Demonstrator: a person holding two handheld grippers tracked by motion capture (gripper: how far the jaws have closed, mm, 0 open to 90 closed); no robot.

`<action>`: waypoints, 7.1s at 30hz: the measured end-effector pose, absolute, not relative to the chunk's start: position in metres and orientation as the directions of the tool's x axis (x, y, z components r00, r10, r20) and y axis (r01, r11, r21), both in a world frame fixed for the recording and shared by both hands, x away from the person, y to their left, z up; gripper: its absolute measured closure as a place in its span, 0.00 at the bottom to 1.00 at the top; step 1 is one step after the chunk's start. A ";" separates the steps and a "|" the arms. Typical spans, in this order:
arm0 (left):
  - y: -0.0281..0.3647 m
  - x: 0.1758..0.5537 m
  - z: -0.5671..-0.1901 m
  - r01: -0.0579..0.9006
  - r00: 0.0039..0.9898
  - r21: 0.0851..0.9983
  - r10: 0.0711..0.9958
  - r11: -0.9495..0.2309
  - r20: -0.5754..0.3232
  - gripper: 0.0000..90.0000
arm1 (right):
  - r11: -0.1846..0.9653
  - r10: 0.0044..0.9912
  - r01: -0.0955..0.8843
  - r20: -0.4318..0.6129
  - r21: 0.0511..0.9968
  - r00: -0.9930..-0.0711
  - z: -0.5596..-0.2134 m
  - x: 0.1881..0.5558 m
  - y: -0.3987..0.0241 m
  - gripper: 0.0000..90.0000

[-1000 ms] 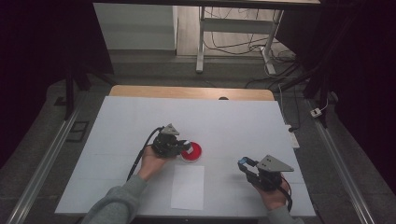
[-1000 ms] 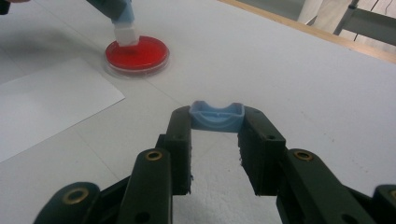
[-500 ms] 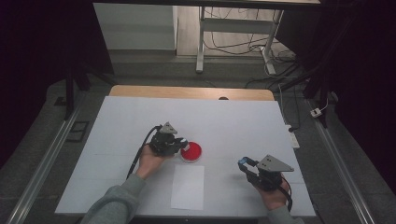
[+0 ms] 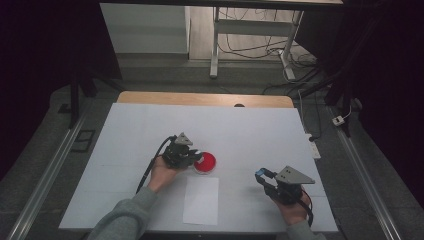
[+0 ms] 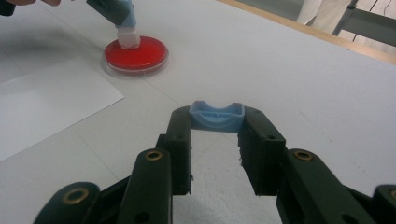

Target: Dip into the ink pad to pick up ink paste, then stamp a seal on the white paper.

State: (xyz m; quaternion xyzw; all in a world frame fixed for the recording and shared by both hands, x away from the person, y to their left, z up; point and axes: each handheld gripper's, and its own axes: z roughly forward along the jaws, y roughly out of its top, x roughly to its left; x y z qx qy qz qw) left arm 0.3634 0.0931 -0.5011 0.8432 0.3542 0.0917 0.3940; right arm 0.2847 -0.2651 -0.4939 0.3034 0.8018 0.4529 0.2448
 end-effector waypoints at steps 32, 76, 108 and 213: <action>0.089 0.363 -0.506 0.523 0.731 0.725 0.674 -0.448 -0.111 0.85 | 0.406 0.713 0.267 -0.119 0.874 -0.691 -0.493 0.284 -0.266 0.72; 0.102 0.356 -0.487 0.496 0.736 0.783 0.660 -0.375 -0.150 0.84 | 0.399 0.718 0.266 -0.118 0.877 -0.686 -0.493 0.286 -0.267 0.72; 0.115 0.337 -0.465 0.458 0.795 0.795 0.584 -0.398 -0.166 0.84 | 0.396 0.726 0.271 -0.119 0.877 -0.677 -0.493 0.287 -0.271 0.72; 0.114 0.278 -0.472 0.386 0.900 0.754 0.397 -0.532 -0.180 0.84 | 0.394 0.733 0.277 -0.118 0.876 -0.670 -0.492 0.289 -0.275 0.72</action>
